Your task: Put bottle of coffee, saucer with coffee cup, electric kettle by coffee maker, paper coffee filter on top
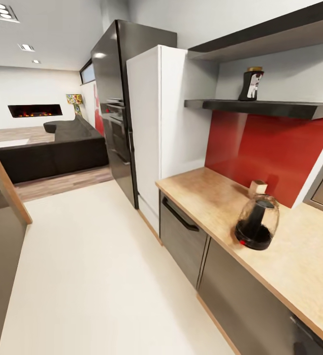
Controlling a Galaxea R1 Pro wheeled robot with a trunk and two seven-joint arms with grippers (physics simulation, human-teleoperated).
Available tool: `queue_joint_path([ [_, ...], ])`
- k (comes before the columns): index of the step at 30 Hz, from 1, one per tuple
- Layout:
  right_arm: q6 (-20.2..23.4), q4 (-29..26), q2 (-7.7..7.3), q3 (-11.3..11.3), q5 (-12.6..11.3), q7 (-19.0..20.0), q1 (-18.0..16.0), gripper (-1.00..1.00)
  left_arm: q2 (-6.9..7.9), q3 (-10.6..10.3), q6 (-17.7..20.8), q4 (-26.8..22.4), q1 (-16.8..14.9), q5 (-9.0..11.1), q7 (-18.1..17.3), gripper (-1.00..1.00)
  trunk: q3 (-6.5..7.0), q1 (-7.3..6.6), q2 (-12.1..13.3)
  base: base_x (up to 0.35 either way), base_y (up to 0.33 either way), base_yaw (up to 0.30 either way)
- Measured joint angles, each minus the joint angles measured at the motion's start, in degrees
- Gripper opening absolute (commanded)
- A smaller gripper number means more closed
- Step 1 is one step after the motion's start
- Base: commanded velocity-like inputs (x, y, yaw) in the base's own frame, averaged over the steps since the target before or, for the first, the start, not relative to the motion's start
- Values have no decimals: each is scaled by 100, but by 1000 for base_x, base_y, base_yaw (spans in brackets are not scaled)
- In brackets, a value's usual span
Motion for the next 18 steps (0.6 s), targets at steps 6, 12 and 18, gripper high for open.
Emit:
queue_joint_path([
  [6, 0, -20, -14, 0, 0, -2, 0, 100, -7, -4, 0, -7, 0, 0, 2, 100, 0, 0, 0, 275, 241, 0],
  [12, 0, -16, -16, 0, 0, 4, 0, 100, -33, -1, 0, -8, 0, 3, 17, 100, 0, 0, 0, 274, 242, -9],
  [18, -2, -13, -16, 0, 0, 10, 0, 100, -67, 0, -18, -8, -2, -2, 25, 100, -1, 0, 0, 274, 242, -180],
])
